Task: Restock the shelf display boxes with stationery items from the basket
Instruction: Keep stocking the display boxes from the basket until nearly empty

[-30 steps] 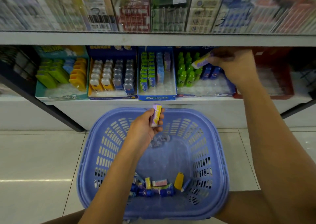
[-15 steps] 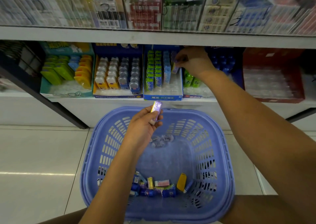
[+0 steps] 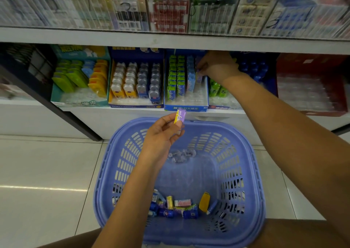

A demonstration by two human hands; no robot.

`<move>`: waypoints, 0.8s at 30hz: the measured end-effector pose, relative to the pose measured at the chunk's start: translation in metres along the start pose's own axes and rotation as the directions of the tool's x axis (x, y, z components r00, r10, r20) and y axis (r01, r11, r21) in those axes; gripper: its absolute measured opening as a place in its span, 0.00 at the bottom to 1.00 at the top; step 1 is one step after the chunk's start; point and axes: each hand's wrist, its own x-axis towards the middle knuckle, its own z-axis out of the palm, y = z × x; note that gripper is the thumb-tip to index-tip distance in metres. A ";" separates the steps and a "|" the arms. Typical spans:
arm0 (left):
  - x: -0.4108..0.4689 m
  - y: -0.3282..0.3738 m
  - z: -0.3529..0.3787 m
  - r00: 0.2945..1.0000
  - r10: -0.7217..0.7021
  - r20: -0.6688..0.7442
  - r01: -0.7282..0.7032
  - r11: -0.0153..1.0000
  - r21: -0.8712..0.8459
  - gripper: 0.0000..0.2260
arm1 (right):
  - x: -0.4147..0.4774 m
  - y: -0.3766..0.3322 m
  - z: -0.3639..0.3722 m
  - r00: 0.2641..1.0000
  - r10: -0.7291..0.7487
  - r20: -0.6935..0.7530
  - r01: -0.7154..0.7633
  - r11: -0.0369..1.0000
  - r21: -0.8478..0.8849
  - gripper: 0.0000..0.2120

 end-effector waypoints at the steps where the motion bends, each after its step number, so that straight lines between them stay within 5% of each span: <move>1: 0.000 0.001 0.000 1.000 -0.001 0.003 0.001 1.000 -0.021 0.09 | 0.000 0.000 0.000 1.000 0.010 0.001 -0.010 1.000 -0.001 0.13; 6: -0.002 0.004 0.004 1.000 0.026 0.014 -0.026 0.999 -0.019 0.11 | -0.018 -0.006 -0.001 0.991 0.058 -0.122 -0.046 0.994 0.099 0.11; 8: 0.000 0.007 0.008 0.996 0.084 -0.014 -0.084 0.995 0.049 0.10 | -0.041 -0.011 0.001 0.973 0.122 -0.198 -0.058 0.951 0.303 0.10; 10: 0.003 0.011 0.015 0.989 0.144 -0.033 -0.139 0.984 0.114 0.10 | -0.070 -0.019 -0.002 0.997 0.079 -0.013 -0.055 0.785 0.617 0.08; 12: 0.008 0.015 0.023 0.980 0.195 -0.029 -0.188 0.968 0.167 0.09 | -0.094 -0.027 -0.004 0.979 -0.101 0.178 -0.059 0.694 0.718 0.06; 16: 0.022 0.022 0.035 0.952 0.304 0.040 -0.297 0.881 0.369 0.12 | -0.096 -0.027 -0.005 0.996 -0.063 0.065 -0.010 0.636 0.771 0.09; 18: 0.030 0.019 0.035 0.941 0.318 0.118 -0.319 0.714 0.623 0.17 | -0.083 -0.019 -0.006 0.991 0.094 -0.090 0.007 0.657 0.754 0.11; 20: 0.033 0.011 0.033 0.926 0.285 0.249 -0.348 0.385 0.854 0.22 | -0.067 -0.006 -0.004 0.953 0.178 -0.246 0.010 0.791 0.612 0.09; 22: 0.033 0.001 0.030 0.900 0.238 0.365 -0.399 0.114 0.910 0.26 | -0.052 0.003 0.003 0.938 0.168 -0.302 -0.016 0.894 0.448 0.09; 24: 0.032 -0.005 0.028 0.885 0.218 0.411 -0.419 -0.010 0.908 0.28 | -0.041 0.005 0.013 0.949 0.141 -0.283 -0.025 0.926 0.377 0.10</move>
